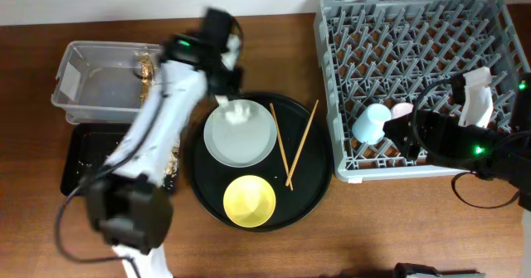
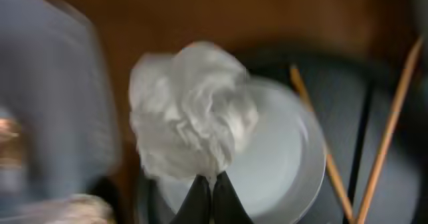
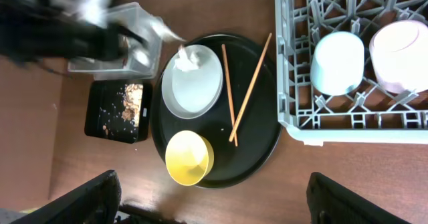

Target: Sort waste into correct bins and load items into the dishwasher rack

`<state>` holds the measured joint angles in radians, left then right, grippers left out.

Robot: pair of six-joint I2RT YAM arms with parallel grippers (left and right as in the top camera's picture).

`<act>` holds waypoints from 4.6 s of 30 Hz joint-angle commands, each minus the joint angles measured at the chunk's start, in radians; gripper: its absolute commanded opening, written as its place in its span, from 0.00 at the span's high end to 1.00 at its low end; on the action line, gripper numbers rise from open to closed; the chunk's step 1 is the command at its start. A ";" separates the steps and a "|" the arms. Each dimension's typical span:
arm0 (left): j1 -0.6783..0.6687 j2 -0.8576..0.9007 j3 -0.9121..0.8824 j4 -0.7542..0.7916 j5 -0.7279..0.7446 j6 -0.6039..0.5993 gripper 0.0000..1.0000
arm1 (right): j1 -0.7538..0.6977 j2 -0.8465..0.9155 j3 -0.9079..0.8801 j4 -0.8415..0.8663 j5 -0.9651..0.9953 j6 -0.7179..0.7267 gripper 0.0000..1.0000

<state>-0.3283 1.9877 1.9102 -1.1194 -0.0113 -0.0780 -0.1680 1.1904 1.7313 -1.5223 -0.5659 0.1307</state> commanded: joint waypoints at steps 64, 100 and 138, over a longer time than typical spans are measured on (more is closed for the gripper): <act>0.264 -1.983 -1.901 1.060 0.165 0.026 0.01 | 0.006 -0.003 0.007 -0.023 0.028 -0.003 0.01; 0.264 -1.981 -1.901 1.054 0.165 0.027 0.01 | 0.366 0.183 -0.500 0.800 1.442 0.090 0.96; 0.264 -1.981 -1.901 1.054 0.165 0.027 0.01 | 0.795 0.489 -0.512 0.908 0.531 0.624 0.96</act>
<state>-0.0658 0.0109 0.0147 -0.0639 0.1535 -0.0669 0.6407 1.8473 1.2064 -0.6212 -0.1303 0.8448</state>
